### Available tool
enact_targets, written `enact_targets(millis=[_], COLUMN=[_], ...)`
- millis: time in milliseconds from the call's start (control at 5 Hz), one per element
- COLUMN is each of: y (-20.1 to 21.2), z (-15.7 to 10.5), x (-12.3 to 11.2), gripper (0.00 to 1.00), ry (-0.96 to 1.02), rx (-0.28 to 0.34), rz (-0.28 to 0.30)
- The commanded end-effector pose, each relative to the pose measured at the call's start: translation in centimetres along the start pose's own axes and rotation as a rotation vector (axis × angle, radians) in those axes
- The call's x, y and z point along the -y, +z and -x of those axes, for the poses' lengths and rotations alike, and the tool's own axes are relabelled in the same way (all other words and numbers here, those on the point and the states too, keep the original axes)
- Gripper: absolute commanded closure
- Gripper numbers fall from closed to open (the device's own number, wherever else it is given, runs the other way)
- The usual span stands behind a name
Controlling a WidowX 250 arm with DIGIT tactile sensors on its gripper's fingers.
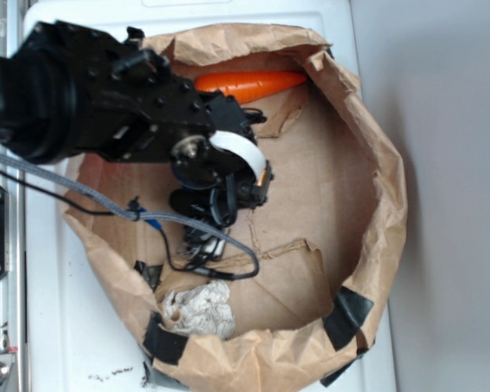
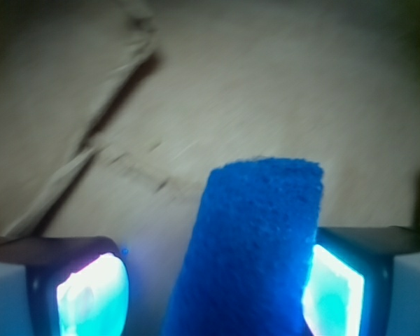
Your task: Grab the blue sponge.
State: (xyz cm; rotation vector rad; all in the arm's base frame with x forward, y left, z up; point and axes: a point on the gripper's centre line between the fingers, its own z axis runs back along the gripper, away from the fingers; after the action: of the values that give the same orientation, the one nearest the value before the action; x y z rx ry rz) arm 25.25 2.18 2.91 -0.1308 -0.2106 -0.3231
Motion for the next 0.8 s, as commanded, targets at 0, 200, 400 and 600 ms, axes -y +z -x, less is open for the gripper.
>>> enact_targets(millis=[0,200,400,600], y=[5.3,5.5,4.3,2.5], z=[-2.2,-2.7,-3.1,-3.3], x=[-0.9,-1.3,-1.7,-2.3], gripper=[0.00,0.00,0.00,0.00], ry=[-0.004,0.000,0.015,0.030], rx=[0.030,0.025,0.017,0.015], rz=[0.085,0.099,0.069,0.008])
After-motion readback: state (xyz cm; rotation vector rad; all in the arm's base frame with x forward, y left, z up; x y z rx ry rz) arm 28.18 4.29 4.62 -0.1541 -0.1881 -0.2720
